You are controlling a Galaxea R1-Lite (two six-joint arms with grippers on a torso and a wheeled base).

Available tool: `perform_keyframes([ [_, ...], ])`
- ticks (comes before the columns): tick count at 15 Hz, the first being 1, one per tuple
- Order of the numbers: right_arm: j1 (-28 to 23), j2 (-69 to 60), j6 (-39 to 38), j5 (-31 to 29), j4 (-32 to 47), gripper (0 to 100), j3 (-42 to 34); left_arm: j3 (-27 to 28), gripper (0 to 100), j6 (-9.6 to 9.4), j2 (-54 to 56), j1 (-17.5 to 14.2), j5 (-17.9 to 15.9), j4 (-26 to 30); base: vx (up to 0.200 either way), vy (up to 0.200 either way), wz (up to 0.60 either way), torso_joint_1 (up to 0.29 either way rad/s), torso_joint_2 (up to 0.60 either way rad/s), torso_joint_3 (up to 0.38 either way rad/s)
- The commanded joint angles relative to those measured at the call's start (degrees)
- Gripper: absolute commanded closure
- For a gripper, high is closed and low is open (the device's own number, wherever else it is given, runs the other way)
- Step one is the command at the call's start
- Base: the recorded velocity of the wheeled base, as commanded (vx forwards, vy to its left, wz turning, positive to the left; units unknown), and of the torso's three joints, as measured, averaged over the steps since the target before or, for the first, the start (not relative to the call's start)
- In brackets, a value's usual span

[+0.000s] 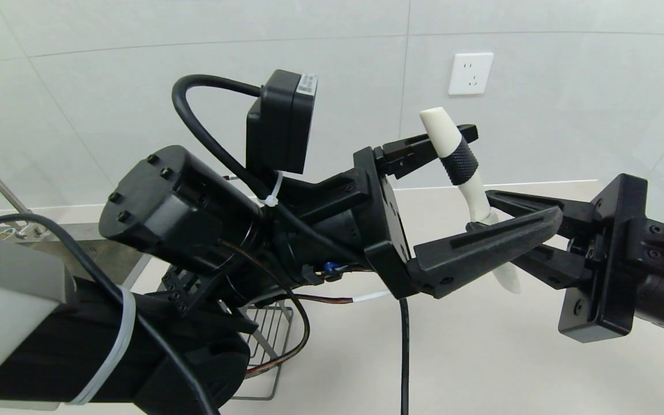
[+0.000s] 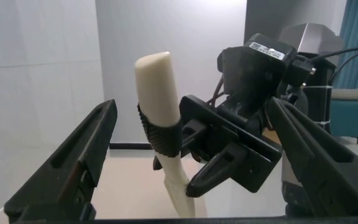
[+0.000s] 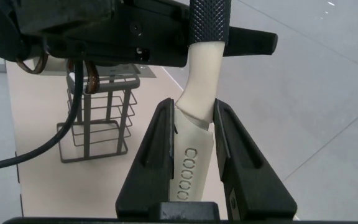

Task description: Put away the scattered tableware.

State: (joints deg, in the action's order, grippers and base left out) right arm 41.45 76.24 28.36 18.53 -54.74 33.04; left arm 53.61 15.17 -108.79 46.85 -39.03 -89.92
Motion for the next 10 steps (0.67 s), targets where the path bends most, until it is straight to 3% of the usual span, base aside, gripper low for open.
perform_keyframes([
  [1, 0.0, 0.2, 0.0, 0.0, 0.0, 100, 0.0, 0.0, 100, 0.04, 0.2, 0.0, 0.5, -0.1, 0.0, 0.0, 0.0, 0.0, 0.0, 0.0],
  [7, 0.6, 0.9, 0.1, -2.4, 0.1, 100, 1.4, 0.0, 100, 0.04, 0.2, 0.0, 0.5, -0.1, 0.0, 0.0, 0.0, 0.0, 0.0, 0.0],
  [8, 0.8, 1.0, 0.1, -2.4, 0.1, 0, 1.0, 0.0, 100, 0.04, 0.3, -0.1, 0.8, -0.1, 0.0, 0.0, 0.0, 0.0, 0.0, 0.0],
  [10, 0.9, 1.6, 0.0, -2.7, 0.1, 0, 0.2, 0.0, 100, -0.05, 0.3, -0.2, 2.8, -0.1, 0.0, 0.0, 0.0, 0.0, 0.0, 0.0],
])
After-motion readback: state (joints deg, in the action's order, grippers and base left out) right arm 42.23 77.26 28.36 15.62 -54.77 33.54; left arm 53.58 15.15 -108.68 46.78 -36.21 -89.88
